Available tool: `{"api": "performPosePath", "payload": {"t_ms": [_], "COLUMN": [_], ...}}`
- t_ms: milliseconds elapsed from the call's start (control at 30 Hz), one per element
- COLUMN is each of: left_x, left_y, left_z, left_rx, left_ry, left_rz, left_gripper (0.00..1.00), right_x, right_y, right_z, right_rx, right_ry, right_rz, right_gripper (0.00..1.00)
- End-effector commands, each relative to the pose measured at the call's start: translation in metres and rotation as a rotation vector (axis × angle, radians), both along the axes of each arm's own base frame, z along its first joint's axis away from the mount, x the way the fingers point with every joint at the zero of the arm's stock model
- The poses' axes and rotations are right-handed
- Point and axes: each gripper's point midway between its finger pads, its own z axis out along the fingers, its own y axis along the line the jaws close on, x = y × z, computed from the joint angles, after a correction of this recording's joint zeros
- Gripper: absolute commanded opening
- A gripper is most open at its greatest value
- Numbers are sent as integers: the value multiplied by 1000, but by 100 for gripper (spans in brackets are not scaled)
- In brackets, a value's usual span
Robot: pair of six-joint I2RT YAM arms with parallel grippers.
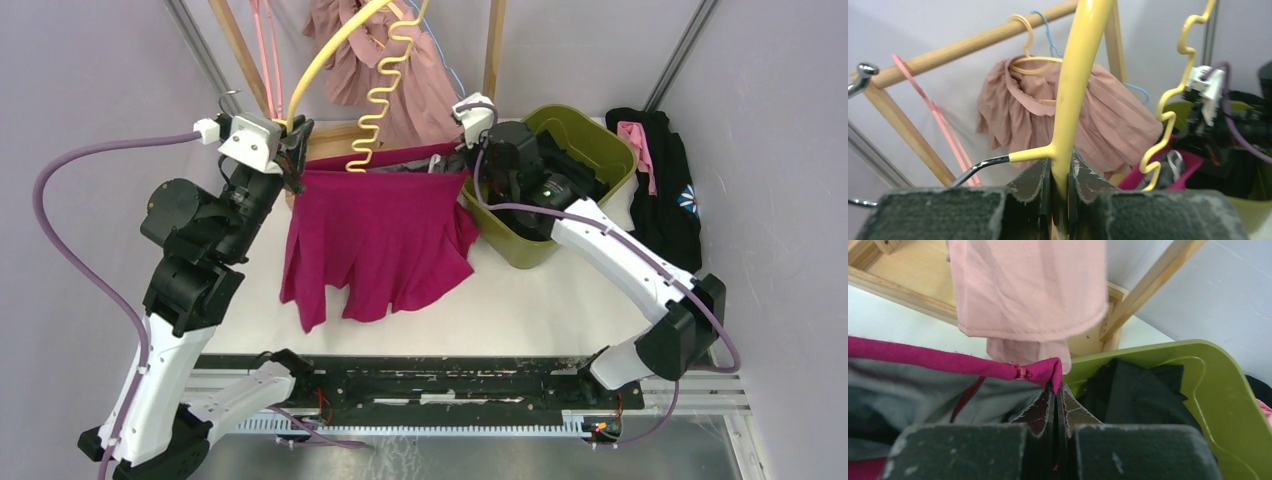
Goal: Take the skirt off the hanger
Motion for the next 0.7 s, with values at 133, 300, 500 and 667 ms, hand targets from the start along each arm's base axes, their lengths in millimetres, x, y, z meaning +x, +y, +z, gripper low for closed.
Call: {"api": "performPosePath", "payload": {"t_ms": [133,300,500,667], "left_x": [15,53,79,91], "left_y": [40,34,31,38], "left_z": [80,60,31,10], "left_rx": [-134,-64,-18,16], "left_ry": [-187,-83,0,55], "left_rz": [238,321,386,470], "left_gripper": [3,3,3,3], "right_x": [-32,-70,-80,-65], "right_y": [-61,-73,-98,-100], "right_z": [100,159,235,299], "right_rx": [62,149,138,178], "right_ry": [-111,-197,-330,-446], "right_rz": [-65,-5,-67,-120], "right_gripper": [1,1,1,1]}}
